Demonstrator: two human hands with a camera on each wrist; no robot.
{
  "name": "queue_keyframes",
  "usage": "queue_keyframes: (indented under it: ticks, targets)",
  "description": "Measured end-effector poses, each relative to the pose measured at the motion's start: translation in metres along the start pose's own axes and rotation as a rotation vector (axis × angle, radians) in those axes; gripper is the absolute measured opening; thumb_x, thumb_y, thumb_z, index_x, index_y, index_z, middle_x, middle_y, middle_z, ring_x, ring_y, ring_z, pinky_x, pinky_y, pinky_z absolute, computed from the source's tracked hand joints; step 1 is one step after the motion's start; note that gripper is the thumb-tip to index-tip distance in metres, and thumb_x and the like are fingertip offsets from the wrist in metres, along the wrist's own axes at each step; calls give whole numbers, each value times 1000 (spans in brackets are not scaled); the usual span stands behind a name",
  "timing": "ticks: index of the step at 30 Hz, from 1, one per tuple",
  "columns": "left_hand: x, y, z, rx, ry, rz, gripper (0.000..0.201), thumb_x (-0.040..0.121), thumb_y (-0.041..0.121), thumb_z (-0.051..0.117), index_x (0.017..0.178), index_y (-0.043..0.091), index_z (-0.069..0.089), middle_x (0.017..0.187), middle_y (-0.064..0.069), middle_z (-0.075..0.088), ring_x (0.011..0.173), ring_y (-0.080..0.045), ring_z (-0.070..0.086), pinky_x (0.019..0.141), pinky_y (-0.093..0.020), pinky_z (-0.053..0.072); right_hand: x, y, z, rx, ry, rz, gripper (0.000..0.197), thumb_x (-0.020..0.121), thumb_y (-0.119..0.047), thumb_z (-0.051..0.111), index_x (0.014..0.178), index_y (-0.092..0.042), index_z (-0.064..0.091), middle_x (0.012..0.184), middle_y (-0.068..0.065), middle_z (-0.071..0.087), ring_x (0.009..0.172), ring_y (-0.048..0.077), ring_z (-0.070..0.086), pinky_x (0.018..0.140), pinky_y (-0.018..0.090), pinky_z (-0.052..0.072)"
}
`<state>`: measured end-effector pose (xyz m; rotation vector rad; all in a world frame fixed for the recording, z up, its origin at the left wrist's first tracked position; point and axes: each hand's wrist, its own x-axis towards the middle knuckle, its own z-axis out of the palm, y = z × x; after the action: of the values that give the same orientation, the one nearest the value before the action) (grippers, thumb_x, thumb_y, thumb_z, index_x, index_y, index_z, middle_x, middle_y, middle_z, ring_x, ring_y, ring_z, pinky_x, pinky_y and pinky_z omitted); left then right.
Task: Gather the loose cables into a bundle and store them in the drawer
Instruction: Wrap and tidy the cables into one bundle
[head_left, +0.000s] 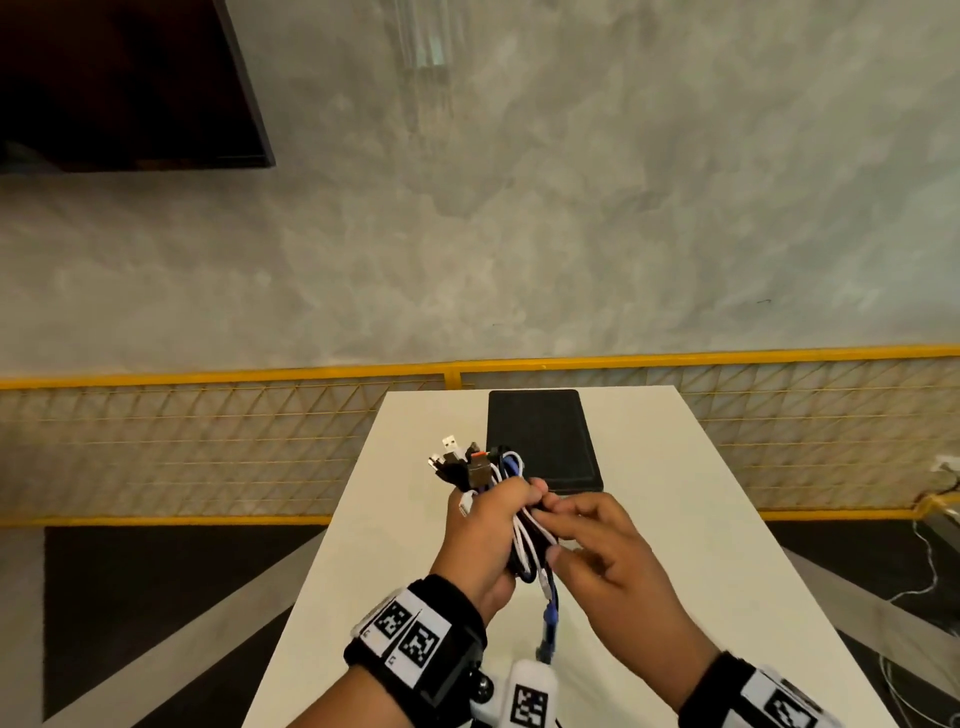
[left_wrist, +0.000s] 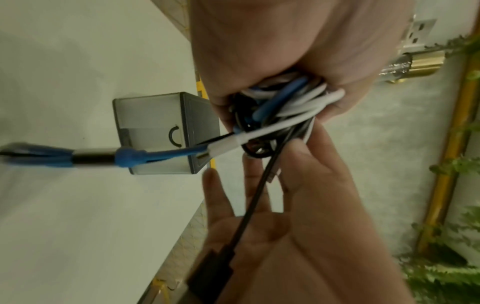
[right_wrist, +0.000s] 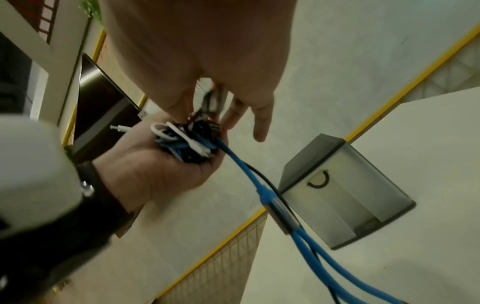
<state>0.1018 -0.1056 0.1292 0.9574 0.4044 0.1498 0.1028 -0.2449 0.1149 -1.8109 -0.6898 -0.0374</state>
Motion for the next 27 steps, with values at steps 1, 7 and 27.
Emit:
queue_keyframes:
  ticks: [1,7,27]
  targets:
    - [-1,1,0,-18,-8,1,31,63,11,72,89,-3,64,79,-22,62,65,-29,63,59,-33,53,-2,0,1,29,21,23,39,88,0,62,105,-34,71,109,-15,54,107,-1,57,84,8,47]
    - [-1,12,-7,-127,-79,-20,11,87,6,54,79,11,60,65,-7,57,52,-19,58,55,-32,49,-15,9,2,552,-293,363,86,60,-42,87,130,-39,39,116,12,64,106,17,66,83,29,52]
    - [-27,33,-33,763,-448,-375,9,78,0,65,72,7,67,60,-10,63,46,-16,61,50,-21,50,-6,-6,-28,-233,-550,243,20,74,-33,77,90,-23,73,90,-5,71,75,6,62,72,25,52]
